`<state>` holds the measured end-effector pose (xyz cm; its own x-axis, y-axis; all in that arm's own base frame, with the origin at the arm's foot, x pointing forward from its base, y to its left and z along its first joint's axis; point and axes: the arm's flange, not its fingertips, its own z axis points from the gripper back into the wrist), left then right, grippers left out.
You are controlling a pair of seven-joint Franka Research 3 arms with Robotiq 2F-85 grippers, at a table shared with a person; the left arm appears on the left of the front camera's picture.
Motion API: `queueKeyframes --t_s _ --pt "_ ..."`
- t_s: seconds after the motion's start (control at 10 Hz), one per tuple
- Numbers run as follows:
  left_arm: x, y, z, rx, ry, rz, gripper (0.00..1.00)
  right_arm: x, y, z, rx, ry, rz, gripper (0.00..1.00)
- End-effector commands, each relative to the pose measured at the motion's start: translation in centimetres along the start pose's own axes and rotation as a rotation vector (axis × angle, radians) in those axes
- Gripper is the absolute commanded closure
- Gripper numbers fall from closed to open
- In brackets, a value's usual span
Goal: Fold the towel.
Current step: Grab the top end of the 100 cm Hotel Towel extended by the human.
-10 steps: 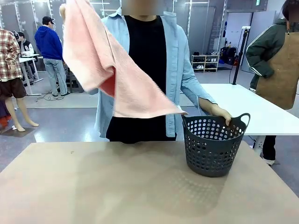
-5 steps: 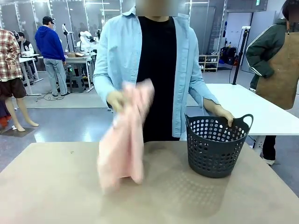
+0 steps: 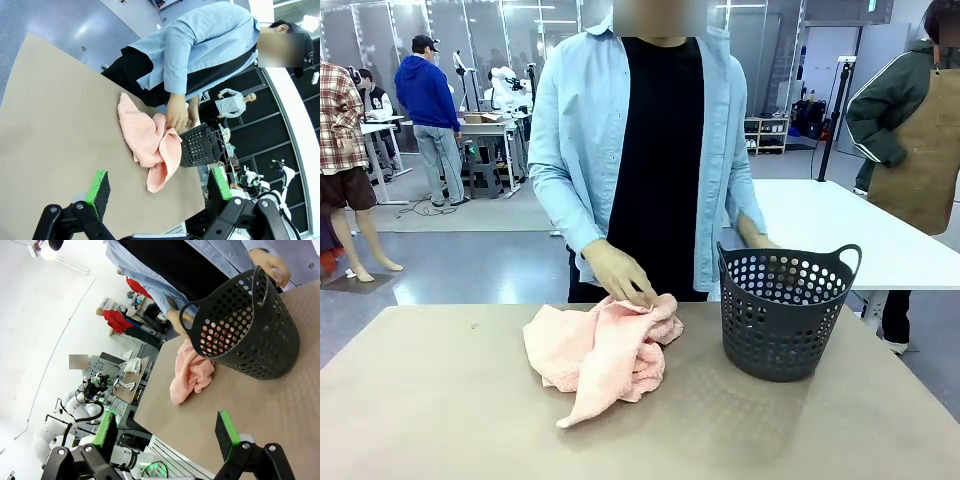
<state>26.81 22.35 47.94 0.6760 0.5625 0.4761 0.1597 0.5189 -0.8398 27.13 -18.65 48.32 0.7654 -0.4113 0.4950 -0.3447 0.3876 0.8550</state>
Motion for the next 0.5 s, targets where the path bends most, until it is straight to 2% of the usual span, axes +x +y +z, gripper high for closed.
queueKeyframes --t_s 0.0,0.4 --pt "0.31 -0.04 -0.07 -0.022 -0.011 0.0 0.0 0.31 -0.04 0.02 0.012 -0.008 0.014 0.0" --pt "0.31 -0.04 -0.07 -0.022 -0.011 0.0 0.0 0.31 -0.04 0.02 0.012 -0.008 0.014 0.0"
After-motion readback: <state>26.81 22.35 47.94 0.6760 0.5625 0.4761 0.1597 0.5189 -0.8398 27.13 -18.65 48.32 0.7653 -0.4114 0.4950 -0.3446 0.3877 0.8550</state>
